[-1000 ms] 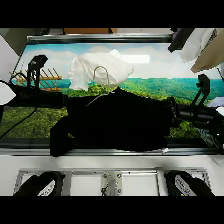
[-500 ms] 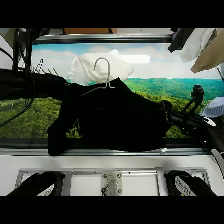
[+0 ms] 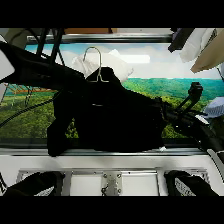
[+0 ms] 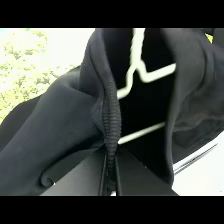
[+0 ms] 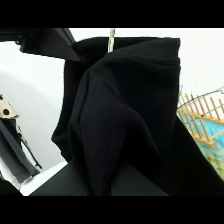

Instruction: Fold the clothes and pants, and hang the long-sleeved shirts on hangers.

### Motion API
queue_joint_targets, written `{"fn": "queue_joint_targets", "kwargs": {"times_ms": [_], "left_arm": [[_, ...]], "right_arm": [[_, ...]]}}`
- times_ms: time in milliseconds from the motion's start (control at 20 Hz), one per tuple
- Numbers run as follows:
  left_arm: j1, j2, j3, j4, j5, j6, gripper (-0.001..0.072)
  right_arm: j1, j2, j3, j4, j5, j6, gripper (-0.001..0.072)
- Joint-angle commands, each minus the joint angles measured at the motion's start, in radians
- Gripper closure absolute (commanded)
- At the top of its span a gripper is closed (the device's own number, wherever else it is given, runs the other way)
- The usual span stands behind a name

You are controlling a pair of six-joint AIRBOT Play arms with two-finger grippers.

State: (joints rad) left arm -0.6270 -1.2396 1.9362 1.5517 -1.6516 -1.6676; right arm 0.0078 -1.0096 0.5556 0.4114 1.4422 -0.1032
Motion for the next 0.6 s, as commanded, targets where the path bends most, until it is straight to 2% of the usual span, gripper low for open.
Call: {"fn": "queue_joint_targets", "kwargs": {"times_ms": [0, 350, 400, 450, 500, 550], "left_arm": [[-0.011, -0.042, 0.020, -0.001, 0.002, -0.001, 0.0693], [-0.011, -0.017, 0.020, -0.002, 0.001, 0.000, 0.0691], [-0.012, -0.008, 0.020, -0.004, 0.002, 0.000, 0.0580], [-0.017, -0.002, 0.020, -0.018, 0.002, -0.001, 0.0365], [-0.021, 0.004, 0.020, -0.031, 0.003, -0.001, 0.0302], [-0.021, 0.011, 0.020, -0.032, 0.002, -0.001, 0.0302]], "right_arm": [[0.050, 0.000, 0.025, 0.019, -0.003, -0.002, 0.0692], [0.069, 0.000, 0.029, 0.018, -0.006, -0.002, 0.0692], [0.068, -0.001, 0.029, 0.018, -0.007, -0.002, 0.0692], [0.068, -0.001, 0.029, 0.018, -0.013, -0.002, 0.0692], [0.069, 0.000, 0.029, 0.012, -0.013, -0.002, 0.0692], [0.070, 0.000, 0.029, 0.009, -0.013, 0.000, 0.0692]]}}
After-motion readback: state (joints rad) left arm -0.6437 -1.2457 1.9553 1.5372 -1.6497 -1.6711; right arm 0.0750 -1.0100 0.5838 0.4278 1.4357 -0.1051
